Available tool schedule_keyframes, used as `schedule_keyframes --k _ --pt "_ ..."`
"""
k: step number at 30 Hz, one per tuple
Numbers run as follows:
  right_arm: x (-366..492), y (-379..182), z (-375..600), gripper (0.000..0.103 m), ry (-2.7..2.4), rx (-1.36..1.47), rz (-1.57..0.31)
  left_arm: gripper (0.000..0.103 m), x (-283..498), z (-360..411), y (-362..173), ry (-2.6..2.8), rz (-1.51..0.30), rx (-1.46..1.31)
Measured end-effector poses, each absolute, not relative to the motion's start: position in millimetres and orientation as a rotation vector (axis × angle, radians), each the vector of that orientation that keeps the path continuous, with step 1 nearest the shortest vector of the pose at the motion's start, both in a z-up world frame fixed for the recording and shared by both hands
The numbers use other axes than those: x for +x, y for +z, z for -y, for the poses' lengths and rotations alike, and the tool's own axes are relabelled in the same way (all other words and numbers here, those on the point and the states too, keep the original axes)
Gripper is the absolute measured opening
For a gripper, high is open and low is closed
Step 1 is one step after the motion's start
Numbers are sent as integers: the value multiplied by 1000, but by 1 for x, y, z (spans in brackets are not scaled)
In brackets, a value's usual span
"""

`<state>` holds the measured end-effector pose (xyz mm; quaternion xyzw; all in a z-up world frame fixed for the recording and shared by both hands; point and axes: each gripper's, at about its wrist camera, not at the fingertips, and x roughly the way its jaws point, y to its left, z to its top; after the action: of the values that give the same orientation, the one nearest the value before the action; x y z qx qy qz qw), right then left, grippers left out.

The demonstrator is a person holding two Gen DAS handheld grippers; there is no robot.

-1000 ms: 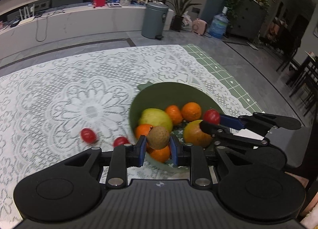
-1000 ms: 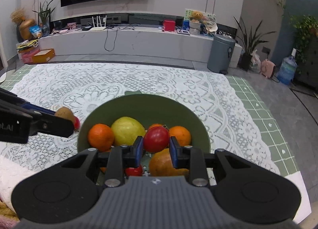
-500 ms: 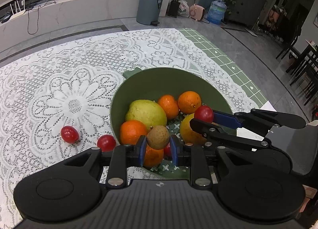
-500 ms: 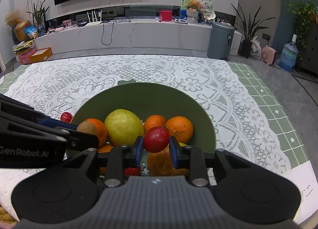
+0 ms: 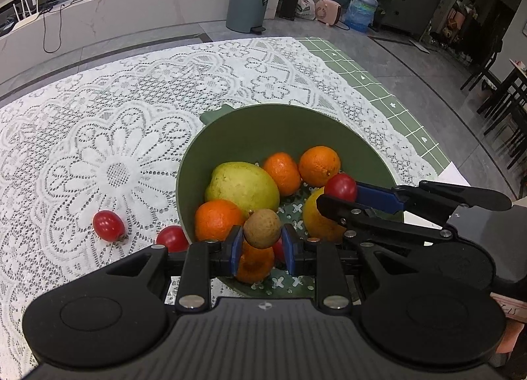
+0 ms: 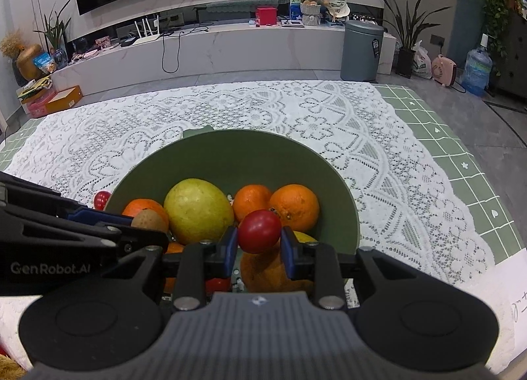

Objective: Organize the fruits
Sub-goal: 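Lower and open the left tool in the colander while the right tool releases the tomato, then lift both open tools away from the colander toward the remaining tomatoes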

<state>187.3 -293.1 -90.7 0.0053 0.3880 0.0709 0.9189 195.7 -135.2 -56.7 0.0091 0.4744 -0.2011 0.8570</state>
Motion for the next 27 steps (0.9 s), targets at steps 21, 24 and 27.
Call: schedule_keyframes --k 21,24,27 --pt "183 -86 296 43 141 37 -769 44 186 130 -55 -388 -1009 20" --pt "180 -83 298 53 132 46 -744 48 180 127 -49 -380 -991 17" --pt "176 -80 299 59 134 45 -724 54 175 123 -43 -379 -970 5"
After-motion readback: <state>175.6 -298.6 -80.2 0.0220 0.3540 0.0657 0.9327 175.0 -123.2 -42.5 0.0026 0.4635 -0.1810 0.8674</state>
